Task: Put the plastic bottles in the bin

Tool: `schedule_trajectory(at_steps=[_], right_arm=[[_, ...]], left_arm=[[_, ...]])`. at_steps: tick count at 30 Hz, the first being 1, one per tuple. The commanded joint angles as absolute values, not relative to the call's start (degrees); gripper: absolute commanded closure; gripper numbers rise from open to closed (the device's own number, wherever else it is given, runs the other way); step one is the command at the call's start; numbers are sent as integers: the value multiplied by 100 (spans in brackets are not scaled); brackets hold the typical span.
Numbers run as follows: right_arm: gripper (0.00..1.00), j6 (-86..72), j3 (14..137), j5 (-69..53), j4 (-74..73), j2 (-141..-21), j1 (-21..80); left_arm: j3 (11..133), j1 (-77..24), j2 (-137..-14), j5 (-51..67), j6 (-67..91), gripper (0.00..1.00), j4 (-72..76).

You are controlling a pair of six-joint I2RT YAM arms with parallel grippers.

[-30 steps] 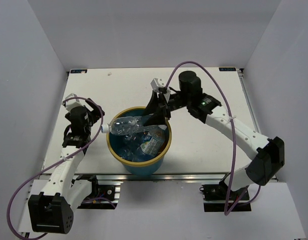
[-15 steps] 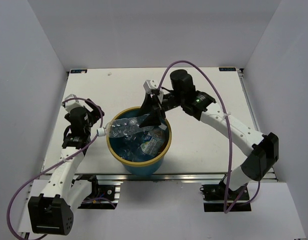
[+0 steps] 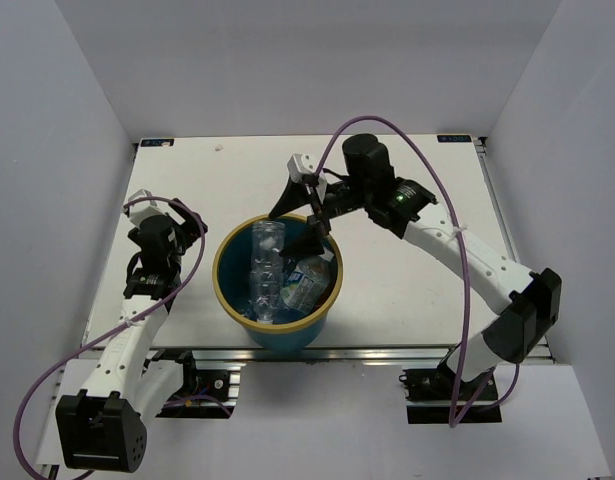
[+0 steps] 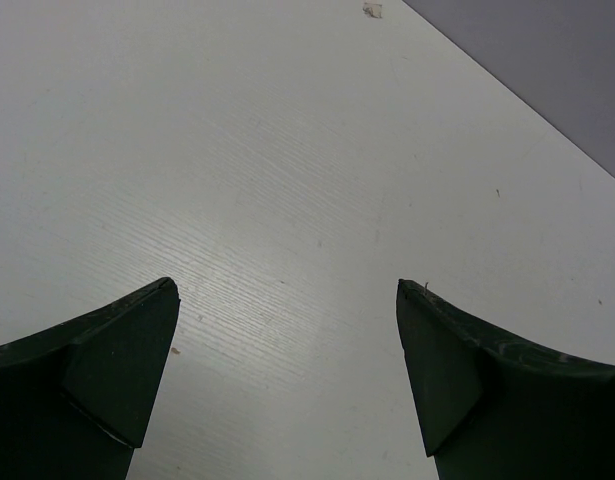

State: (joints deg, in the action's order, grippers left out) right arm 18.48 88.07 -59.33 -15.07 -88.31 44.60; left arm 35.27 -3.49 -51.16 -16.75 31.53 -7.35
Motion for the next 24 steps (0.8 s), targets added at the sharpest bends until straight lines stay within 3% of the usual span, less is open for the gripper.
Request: schedule_trajectory(at_steps=[1, 4, 8, 12, 16, 22, 24], right_arm=[[11, 1645, 8973, -5338, -1117, -8386, 4386], [11, 1258, 9035, -4792, -959, -8219, 4088], [11, -363, 8509, -4606, 260, -7972, 2485], [11, -876, 8000, -3589, 211, -7867, 1321], [10, -1912, 6561, -2744, 719, -7700, 363], [11, -3294, 5495, -1078, 545, -7348, 62], [11, -3603, 4934, -906, 1140, -7138, 70]], left_arm=[[3524, -325, -5036, -1766, 3155, 2, -765], [3524, -325, -5054, -1810, 3164, 2, -782], [3559, -325, -5141, -1907, 3146, 2, -773], [3568, -325, -5186, -2065, 3146, 2, -747], [3489, -325, -5229, -2162, 3112, 2, -572], [3305, -325, -5238, -2320, 3120, 2, -247], [3234, -325, -5247, -2312, 3111, 2, -97]])
